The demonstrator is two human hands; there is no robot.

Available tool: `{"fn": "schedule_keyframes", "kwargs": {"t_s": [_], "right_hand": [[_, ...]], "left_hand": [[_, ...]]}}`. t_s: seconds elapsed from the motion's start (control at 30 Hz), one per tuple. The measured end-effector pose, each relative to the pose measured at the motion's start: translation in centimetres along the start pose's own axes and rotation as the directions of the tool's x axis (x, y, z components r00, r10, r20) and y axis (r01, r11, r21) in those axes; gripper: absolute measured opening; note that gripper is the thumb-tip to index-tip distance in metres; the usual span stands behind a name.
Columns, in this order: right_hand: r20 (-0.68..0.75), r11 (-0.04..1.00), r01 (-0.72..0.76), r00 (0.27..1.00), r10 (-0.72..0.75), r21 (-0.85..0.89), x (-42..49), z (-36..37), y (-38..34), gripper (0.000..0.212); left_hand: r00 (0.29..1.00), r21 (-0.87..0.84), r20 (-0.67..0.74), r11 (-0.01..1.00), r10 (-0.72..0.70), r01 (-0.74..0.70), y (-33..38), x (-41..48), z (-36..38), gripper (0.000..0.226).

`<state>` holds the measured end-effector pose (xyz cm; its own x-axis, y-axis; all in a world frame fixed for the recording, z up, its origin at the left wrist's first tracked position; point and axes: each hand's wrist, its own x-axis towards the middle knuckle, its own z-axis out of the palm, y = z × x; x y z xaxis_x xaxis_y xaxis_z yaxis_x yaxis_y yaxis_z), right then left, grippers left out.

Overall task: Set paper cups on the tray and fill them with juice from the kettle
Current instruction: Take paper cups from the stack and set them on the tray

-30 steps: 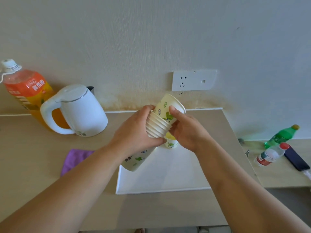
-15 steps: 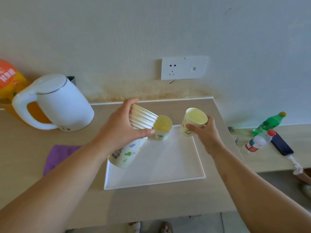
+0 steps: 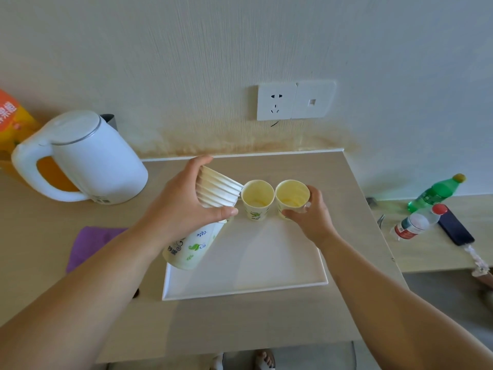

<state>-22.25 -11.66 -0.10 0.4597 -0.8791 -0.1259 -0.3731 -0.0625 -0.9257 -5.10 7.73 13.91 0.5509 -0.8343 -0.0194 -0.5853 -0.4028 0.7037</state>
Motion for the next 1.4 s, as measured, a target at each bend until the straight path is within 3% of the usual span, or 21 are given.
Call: {"fn": "schedule_keyframes", "kwargs": {"t_s": [0.37,0.53,0.6,0.67,0.8,0.83,0.9,0.97,1.03,1.17,1.4], "right_hand": [[0.039,0.999,-0.050,0.998,0.049,0.017,0.7,-0.4,0.2,0.075],[0.131,0.996,-0.090,0.987,0.091,-0.014,0.5,-1.3,0.1,0.121],[0.089,0.991,-0.052,0.994,0.063,-0.125,-0.3,-1.8,-0.2,0.123],[0.009,0.984,0.008,1.000,-0.007,-0.176,-1.4,-2.0,-1.2,0.109],[-0.135,0.989,0.145,0.981,-0.139,0.038,-3.8,-1.2,-6.4,0.044],[-0.091,0.984,0.153,0.985,-0.145,0.090,-4.3,-1.0,-8.0,0.030],[0.127,0.971,0.137,0.978,-0.164,0.197,-5.3,-0.4,-10.9,0.014],[0.349,0.970,0.142,0.915,-0.204,0.196,-6.0,0.3,-12.7,0.011],[0.426,0.973,0.175,0.877,-0.224,0.150,-6.4,1.0,-13.6,0.007],[0.394,0.964,0.207,0.882,-0.259,0.169,-7.0,2.3,-14.5,0.021],[0.236,0.946,0.208,0.934,-0.267,0.249,-8.9,4.7,-16.2,0.020]], "left_hand": [[1.000,0.013,0.013,1.000,-0.011,0.011,0.1,0.2,0.4,0.099],[0.999,0.038,-0.035,0.999,-0.019,0.020,0.2,0.1,1.1,0.097],[0.998,0.029,-0.050,0.999,-0.023,0.025,0.1,0.1,1.5,0.095],[0.998,0.022,-0.049,0.999,-0.032,0.033,0.1,0.1,1.7,0.097],[0.998,0.025,-0.062,0.999,-0.026,0.027,1.0,-0.3,2.1,0.096],[0.997,0.032,-0.071,0.999,-0.025,0.027,1.3,-0.5,2.2,0.095],[0.995,0.049,-0.100,0.998,-0.026,0.031,1.7,-0.7,2.2,0.094],[0.992,0.058,-0.127,0.998,-0.023,0.030,2.0,-1.0,2.1,0.093],[0.989,0.086,-0.142,0.995,-0.032,0.045,2.1,-1.3,2.0,0.091],[0.978,0.124,-0.197,0.988,-0.068,0.094,2.2,-2.2,1.1,0.085],[0.975,0.146,-0.218,0.986,-0.051,0.084,1.4,-3.9,-0.8,0.078]]}}
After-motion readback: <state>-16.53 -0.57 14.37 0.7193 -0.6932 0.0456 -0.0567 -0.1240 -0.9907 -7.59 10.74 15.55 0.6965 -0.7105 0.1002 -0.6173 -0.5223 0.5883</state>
